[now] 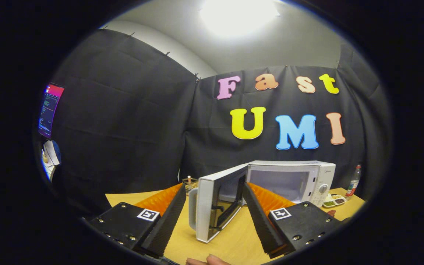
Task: Open the microwave, put the food inside, and close the microwave door.
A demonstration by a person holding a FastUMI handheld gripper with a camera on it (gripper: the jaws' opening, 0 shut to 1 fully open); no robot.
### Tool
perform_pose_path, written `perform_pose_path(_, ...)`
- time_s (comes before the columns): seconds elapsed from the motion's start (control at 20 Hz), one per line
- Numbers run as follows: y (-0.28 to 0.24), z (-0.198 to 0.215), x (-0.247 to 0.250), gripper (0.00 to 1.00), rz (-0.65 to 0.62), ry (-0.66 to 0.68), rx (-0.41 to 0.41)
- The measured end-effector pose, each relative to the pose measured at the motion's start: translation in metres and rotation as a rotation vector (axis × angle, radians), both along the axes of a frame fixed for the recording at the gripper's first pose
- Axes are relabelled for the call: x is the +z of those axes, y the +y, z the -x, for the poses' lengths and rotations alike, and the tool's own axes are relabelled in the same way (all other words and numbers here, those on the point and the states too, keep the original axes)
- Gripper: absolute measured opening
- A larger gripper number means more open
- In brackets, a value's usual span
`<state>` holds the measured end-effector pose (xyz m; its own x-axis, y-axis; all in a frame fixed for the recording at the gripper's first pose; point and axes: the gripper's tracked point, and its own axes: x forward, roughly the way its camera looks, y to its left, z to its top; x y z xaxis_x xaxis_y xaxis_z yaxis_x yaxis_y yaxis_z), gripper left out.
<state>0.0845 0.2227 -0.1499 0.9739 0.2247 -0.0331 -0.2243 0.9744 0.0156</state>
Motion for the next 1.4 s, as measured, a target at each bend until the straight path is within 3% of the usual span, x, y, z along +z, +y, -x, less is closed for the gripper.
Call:
perform_pose_path(0.25, -0.101, -0.003, -0.015, 0.94, -0.016, 0.050, -0.102)
perform_pose_path(0.65, -0.246, -0.005, -0.090, 0.94, -0.002, 0.194, -0.251)
perform_pose_path(1.1, -0.311, -0.041, -0.188, 0.96, -0.350, 0.458, -0.311)
perform_pose_path(1.25, -0.298, -0.054, -0.201, 0.77, -0.542, 0.508, -0.248)
perform_pose_path(1.4, -0.286, -0.064, -0.208, 0.29, -0.704, 0.550, -0.215)
